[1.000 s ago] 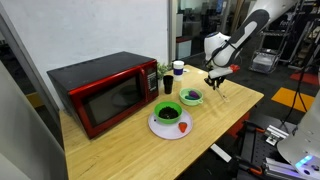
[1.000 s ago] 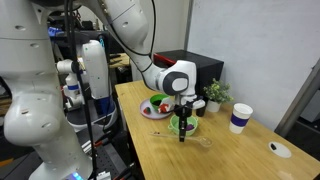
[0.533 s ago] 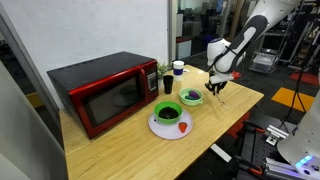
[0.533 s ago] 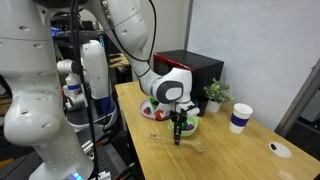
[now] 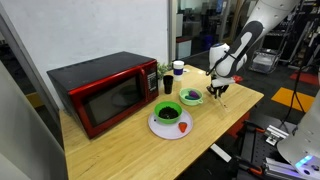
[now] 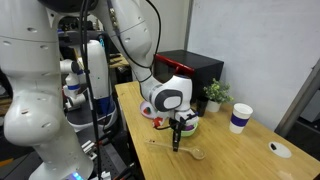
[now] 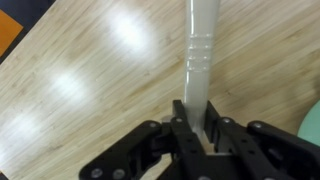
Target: Use the ladle to stir the contents in the green bowl
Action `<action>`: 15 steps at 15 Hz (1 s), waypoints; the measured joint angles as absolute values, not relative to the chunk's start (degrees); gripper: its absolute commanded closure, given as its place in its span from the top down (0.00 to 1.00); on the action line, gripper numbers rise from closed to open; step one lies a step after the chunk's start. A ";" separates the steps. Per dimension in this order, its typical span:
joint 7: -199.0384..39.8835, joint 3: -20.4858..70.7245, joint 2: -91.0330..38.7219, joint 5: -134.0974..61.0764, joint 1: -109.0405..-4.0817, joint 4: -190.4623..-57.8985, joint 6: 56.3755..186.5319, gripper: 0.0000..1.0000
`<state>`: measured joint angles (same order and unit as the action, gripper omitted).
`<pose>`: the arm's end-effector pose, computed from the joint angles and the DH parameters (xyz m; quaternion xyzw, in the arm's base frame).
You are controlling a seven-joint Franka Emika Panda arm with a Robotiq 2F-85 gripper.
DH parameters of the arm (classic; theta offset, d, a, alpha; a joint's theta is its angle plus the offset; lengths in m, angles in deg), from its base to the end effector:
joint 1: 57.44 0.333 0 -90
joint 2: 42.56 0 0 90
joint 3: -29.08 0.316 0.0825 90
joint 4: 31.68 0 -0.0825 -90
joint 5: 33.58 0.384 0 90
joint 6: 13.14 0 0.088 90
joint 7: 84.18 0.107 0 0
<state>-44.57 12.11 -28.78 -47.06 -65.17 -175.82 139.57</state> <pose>0.4133 -0.1899 0.1850 0.8957 -0.4344 -0.0322 0.0891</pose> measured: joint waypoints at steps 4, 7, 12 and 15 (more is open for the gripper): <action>-46.10 11.56 -28.06 -46.01 -65.17 -176.09 140.22 0.48; -47.31 11.44 -28.07 -45.15 -65.17 -176.12 140.24 0.68; -51.79 11.54 -28.91 -42.07 -65.16 -175.81 139.57 0.99; -58.12 12.81 -32.23 -38.18 -65.13 -173.85 134.05 1.00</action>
